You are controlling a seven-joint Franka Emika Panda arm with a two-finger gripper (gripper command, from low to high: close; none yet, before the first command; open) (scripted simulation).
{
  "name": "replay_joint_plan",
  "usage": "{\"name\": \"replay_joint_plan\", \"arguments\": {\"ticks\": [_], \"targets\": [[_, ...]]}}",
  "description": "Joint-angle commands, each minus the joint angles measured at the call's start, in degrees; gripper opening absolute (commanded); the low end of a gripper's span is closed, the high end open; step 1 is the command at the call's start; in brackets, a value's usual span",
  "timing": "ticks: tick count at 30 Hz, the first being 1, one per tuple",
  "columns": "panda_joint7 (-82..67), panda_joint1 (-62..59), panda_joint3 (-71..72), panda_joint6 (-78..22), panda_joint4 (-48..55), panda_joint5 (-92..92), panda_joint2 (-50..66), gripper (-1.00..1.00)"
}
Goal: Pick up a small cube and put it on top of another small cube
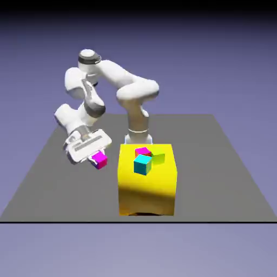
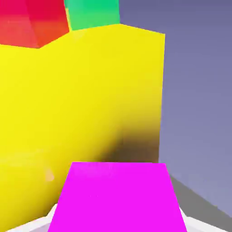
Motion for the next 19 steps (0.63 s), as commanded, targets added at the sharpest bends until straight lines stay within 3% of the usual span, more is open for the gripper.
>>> {"name": "replay_joint_plan", "arguments": {"ticks": [1,7,10,17,18,19], "targets": [[2.45,2.08,1.36,2.12,0.01,-0.16,0.12,-1.00],[16.26,13.90,8.99,14.69,-0.44,-1.78,0.47,-1.00],[17.60,13.86,7.48,19.14,-2.65,-5.58,-2.17,-1.00],[17.48,26.96,-0.64,30.44,1.01,-5.89,3.79,-1.00],[17.48,26.96,-0.64,30.44,1.01,-5.89,3.79,1.00],[17.48,26.96,-0.64,30.44,1.01,-5.89,3.79,1.00]]}}
